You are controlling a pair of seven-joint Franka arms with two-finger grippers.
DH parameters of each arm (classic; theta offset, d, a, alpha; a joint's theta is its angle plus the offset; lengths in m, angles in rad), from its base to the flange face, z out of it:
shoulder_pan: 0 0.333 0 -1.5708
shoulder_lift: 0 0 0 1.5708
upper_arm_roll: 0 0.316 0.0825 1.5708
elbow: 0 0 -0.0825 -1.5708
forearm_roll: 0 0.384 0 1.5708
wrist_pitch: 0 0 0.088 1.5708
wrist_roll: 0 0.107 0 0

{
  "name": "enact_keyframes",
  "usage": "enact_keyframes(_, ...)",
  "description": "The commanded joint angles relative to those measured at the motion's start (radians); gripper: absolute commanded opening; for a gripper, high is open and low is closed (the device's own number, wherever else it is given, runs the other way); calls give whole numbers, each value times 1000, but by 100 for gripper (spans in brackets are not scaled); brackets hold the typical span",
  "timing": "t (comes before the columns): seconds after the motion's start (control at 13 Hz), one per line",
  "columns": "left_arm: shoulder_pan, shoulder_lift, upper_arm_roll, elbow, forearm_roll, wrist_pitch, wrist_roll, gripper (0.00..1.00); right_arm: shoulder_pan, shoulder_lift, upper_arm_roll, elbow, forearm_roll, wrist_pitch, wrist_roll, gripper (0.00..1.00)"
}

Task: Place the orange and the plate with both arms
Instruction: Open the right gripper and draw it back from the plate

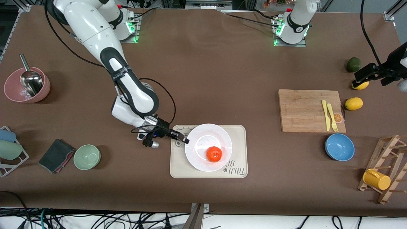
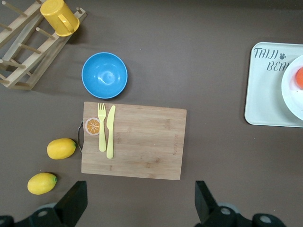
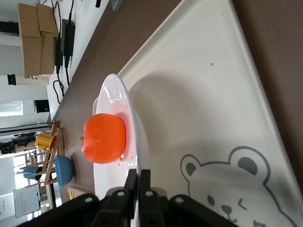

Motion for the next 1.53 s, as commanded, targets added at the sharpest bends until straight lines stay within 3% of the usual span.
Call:
enact_keyframes(0.0, -1, 13, -1, 27, 29, -4, 6, 100, 4, 80, 3, 97, -16, 4, -8, 0)
enact_keyframes(0.31, -1, 13, -1, 27, 27, -4, 6, 100, 2, 90, 3, 102, -14, 4, -8, 0)
enact_keyframes(0.38, -1, 13, 1, 27, 27, -4, 6, 100, 2, 90, 3, 101, -11, 4, -6, 17)
enact_keyframes(0.54, -2, 13, -1, 27, 27, -4, 6, 100, 5, 87, 3, 101, -17, 4, -23, 100)
enact_keyframes(0.84, -1, 19, -1, 27, 26, -3, 6, 100, -9, 76, 2, 101, -25, 5, -69, 100)
enact_keyframes(1.0, -1, 19, 1, 27, 26, -4, 6, 100, -21, 62, 0, 101, -95, 5, -68, 100)
enact_keyframes(1.23, 1, 21, -1, 27, 27, -3, 6, 100, -51, -16, -12, 81, -114, -39, -54, 100)
enact_keyframes(1.46, 2, 21, -1, 27, 27, -2, 6, 100, -53, -152, -131, -66, -163, -212, -58, 100)
